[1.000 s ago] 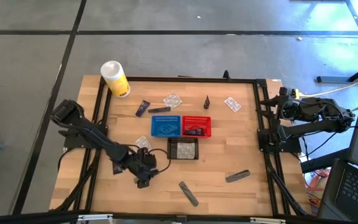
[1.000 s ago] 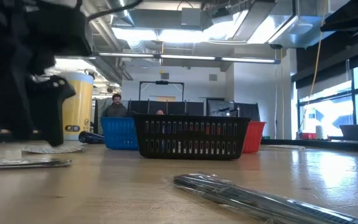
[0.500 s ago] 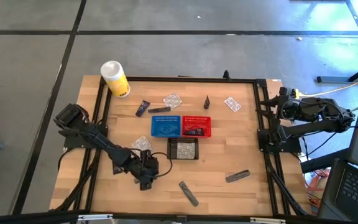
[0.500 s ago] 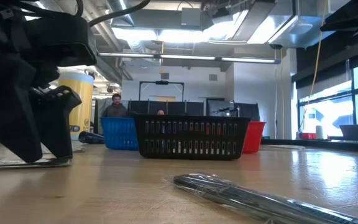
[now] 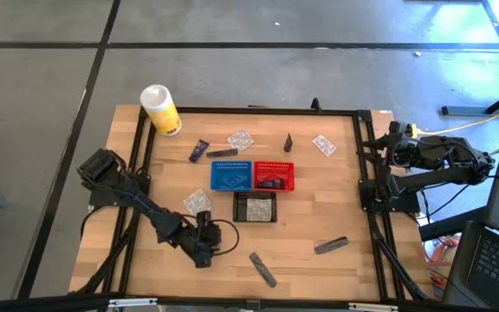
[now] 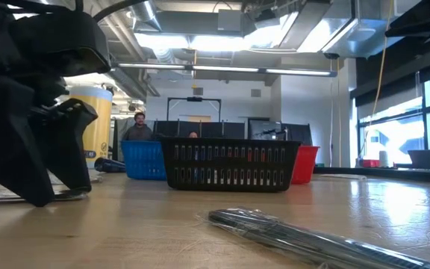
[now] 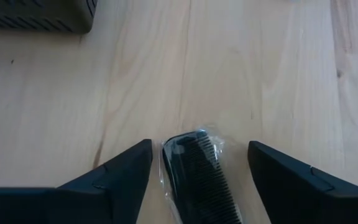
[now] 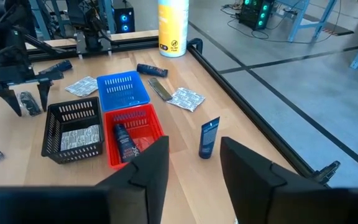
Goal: Pick & Place Travel size toiletries
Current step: Put the black comb into the blue bin
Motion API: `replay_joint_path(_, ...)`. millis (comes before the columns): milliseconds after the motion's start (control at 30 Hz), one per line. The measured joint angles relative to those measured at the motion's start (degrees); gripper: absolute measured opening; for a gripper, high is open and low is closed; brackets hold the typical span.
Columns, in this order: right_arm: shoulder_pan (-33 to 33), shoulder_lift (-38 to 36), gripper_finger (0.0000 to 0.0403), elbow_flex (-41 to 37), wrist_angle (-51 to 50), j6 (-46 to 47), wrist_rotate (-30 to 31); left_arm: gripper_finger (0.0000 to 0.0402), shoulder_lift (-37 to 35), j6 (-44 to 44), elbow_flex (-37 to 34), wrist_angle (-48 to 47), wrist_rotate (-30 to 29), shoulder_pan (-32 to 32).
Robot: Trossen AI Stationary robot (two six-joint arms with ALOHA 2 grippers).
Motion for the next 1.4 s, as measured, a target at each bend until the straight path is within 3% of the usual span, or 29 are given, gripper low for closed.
replay_joint_path(233, 0.01, -0.02, 0.0135, 0.0, 0.02, 0.01, -0.02, 0.0207, 0.07, 0.22, 0.15, -0.2, -0.14, -0.21)
replay_joint_path(533, -0.01, -0.02, 0.0126, 0.0, 0.02, 0.01, -0.02, 0.0176, 0.07, 0.5, 0.15, -0.2, 0.1, -0.24)
replay_joint_path(1133, -0.02, -0.01, 0.0104, 0.0, 0.02, 0.02, 0.0, 0.0139, -0.92, 0.64, 0.1, -0.2, 0.68, -0.24)
replay_joint_path(1400, -0.01, -0.01, 0.0095, 0.0, 0.02, 0.01, 0.0, 0.0138, -4.93, 2.33, -0.22, -1.36, 4.54, -0.43)
